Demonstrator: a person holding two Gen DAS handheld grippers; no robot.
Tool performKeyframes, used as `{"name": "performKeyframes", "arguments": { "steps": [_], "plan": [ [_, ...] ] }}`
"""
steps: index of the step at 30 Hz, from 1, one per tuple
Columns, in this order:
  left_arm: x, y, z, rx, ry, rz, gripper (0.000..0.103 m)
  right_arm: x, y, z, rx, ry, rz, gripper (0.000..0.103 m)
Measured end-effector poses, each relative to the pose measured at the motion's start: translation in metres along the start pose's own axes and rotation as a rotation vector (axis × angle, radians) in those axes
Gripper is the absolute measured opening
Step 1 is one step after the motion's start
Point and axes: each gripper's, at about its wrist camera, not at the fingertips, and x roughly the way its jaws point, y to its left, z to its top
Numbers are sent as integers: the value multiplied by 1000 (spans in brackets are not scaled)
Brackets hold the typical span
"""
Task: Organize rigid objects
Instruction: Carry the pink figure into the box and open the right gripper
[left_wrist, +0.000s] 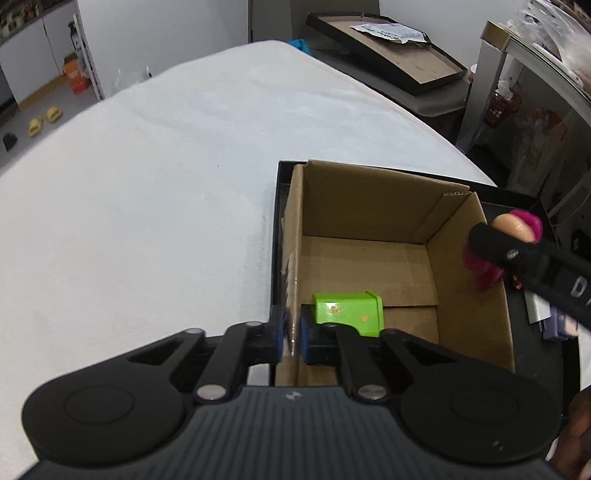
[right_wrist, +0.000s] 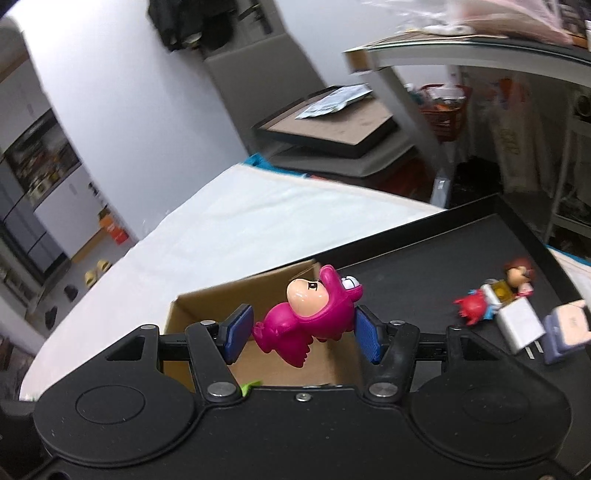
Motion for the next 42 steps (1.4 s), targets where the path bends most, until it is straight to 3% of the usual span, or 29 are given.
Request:
{"name": "performKeyframes", "arguments": {
  "steps": [5,13,22,31,36,42],
  "plan": [
    [1,2,1,3,2,-4,8,13,11,-5,-39,35,11,59],
    [2,9,4,-16,19,-40,8,24,28,-2,-121,2,-36,59],
    [3,14,5,-20,21,-64,8,33,45,-7,-150,28,26,59],
    [3,20,6,-26,27,-86,9,49,38,-6,-13,151,158,60],
    [2,14,6,-1,16,-82,9,41,40,-5,-10,147,201,62],
    [0,10,7,6,32,-40,14,34,38,-3,-15,124,176,62]
  ]
}}
